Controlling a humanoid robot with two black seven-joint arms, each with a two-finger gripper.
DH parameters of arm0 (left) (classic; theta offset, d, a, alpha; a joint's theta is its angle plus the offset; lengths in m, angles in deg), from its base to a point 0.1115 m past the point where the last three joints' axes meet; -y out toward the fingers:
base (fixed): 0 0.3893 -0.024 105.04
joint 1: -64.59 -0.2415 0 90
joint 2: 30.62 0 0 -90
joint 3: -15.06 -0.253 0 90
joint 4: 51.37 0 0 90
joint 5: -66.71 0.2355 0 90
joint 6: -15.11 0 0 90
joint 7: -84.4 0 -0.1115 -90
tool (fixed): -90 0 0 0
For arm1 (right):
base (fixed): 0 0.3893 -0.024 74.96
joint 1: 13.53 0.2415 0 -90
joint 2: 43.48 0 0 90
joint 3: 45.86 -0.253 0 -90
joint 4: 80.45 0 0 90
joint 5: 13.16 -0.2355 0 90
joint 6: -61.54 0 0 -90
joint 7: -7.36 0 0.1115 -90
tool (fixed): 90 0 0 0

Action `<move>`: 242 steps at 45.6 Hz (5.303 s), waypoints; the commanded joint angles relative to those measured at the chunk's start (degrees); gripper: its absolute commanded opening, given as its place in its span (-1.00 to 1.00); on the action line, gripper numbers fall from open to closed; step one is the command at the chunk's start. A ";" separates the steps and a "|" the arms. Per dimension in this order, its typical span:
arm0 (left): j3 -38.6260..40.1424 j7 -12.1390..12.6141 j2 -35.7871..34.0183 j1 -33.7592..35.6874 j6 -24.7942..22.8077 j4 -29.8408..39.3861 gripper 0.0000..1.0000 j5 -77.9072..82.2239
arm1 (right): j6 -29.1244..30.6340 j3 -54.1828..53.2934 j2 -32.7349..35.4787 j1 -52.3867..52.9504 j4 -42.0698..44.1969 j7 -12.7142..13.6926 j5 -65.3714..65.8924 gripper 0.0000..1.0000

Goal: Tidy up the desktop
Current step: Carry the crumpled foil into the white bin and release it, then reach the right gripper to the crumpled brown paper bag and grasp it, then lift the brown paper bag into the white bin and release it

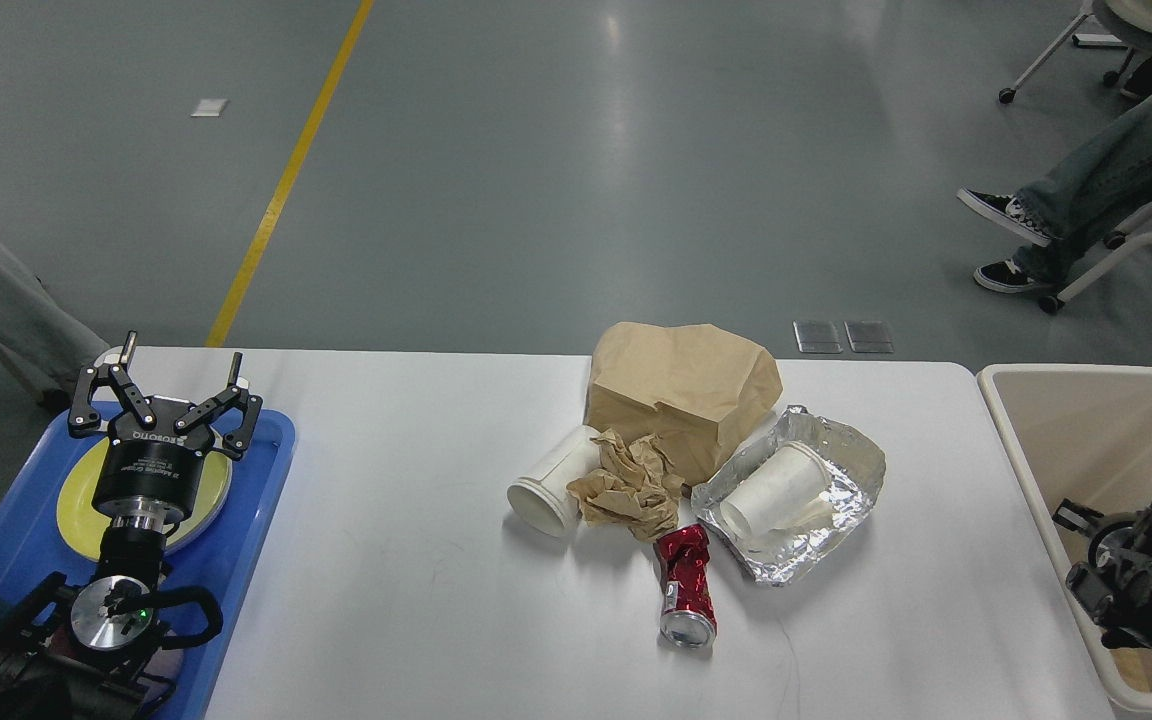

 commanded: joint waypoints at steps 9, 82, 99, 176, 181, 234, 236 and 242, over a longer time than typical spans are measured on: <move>-0.03 0.00 0.00 0.00 0.00 0.00 0.93 0.00 | -0.27 -0.32 0.46 -0.04 0.00 0.05 0.09 0.27; -0.03 0.00 0.00 -0.09 0.09 0.00 0.93 0.00 | 39.19 23.59 -5.08 100.33 -92.37 11.83 -3.08 1.00; -0.02 0.00 0.00 0.00 0.00 0.00 0.93 0.00 | 34.02 21.57 -4.73 97.53 -90.35 7.69 -3.43 1.00; 0.06 0.00 0.09 0.00 0.00 0.00 0.93 0.00 | 7.29 8.56 -27.93 30.37 -20.56 8.05 18.63 0.42; 0.06 0.00 0.09 0.00 0.00 0.09 0.93 0.00 | 7.29 8.56 -27.93 30.28 -20.65 7.96 18.63 0.13; 0.06 0.00 0.09 0.00 0.00 0.09 0.93 0.00 | 9.04 1.53 -25.22 31.77 -22.84 8.40 14.68 -1.00; 0.06 0.00 0.09 0.00 0.00 0.09 0.93 0.00 | 9.57 1.44 -23.54 33.52 -25.21 8.48 14.59 -1.00; 0.06 0.00 0.09 0.00 0.00 0.09 0.93 0.00 | 10.36 1.35 -19.15 40.03 -33.12 8.48 13.98 -1.00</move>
